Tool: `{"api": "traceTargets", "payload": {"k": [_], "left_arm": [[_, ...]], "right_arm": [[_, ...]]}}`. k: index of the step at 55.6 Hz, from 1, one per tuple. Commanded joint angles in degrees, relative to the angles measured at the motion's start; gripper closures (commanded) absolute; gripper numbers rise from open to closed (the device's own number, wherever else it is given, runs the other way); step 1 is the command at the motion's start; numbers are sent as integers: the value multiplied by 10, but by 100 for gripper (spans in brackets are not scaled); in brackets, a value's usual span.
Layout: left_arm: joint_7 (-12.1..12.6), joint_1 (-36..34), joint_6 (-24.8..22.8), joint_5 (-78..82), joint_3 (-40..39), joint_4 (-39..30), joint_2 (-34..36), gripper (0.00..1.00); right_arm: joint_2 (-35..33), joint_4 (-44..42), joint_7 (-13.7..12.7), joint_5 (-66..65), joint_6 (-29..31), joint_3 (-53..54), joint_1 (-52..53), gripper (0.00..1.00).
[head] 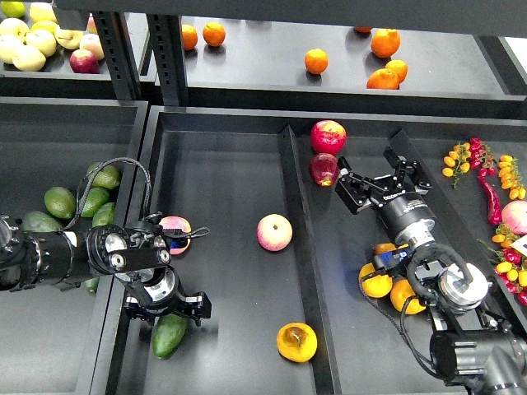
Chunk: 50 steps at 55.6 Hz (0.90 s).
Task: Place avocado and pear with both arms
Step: 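Lower the left gripper and close it on the green avocado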
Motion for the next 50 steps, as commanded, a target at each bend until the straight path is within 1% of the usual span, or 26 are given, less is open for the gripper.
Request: {"api": "traceTargets", "payload": {"k": [1, 13, 19, 22, 25, 26, 27, 28, 29, 33, 44, 50], "left_arm": [[0, 4, 0, 0, -3, 1, 0, 13], [0, 4, 0, 0, -6, 1, 0, 22], [0, 4, 0, -2, -6, 2, 0, 32], [0, 6, 0, -2, -9, 5, 0, 39], [0, 8, 0, -6, -17, 18, 0, 51], [0, 10, 0, -7, -21, 22, 0, 57], [0, 13, 0, -9, -29, 29, 0, 66], [0, 14, 0, -11, -34, 32, 0, 69], [0, 16, 0, -13, -42, 37, 0, 75], [0, 27, 0, -17, -69, 58, 0, 88], [0, 30, 0, -18, -77, 64, 0, 93], [0, 22, 0, -23, -88, 60, 0, 93]], "right_arm": [[0, 0, 1, 0, 0, -1, 0, 0], [0, 0, 0, 0, 0, 0, 0, 0], [0, 0, 0, 0, 0, 0, 0, 0], [0, 0, 0, 0, 0, 0, 0, 0], [0, 0, 0, 0, 1, 1, 0, 0], [0, 0, 0, 0, 1, 1, 0, 0], [0, 0, 0, 0, 1, 1, 0, 0], [0, 0, 0, 0, 1, 1, 0, 0], [0, 0, 0, 0, 1, 1, 0, 0], [0, 0, 0, 0, 1, 1, -1, 0], [0, 0, 1, 0, 1, -2, -1, 0], [0, 0, 1, 0, 1, -2, -1, 0]]}}
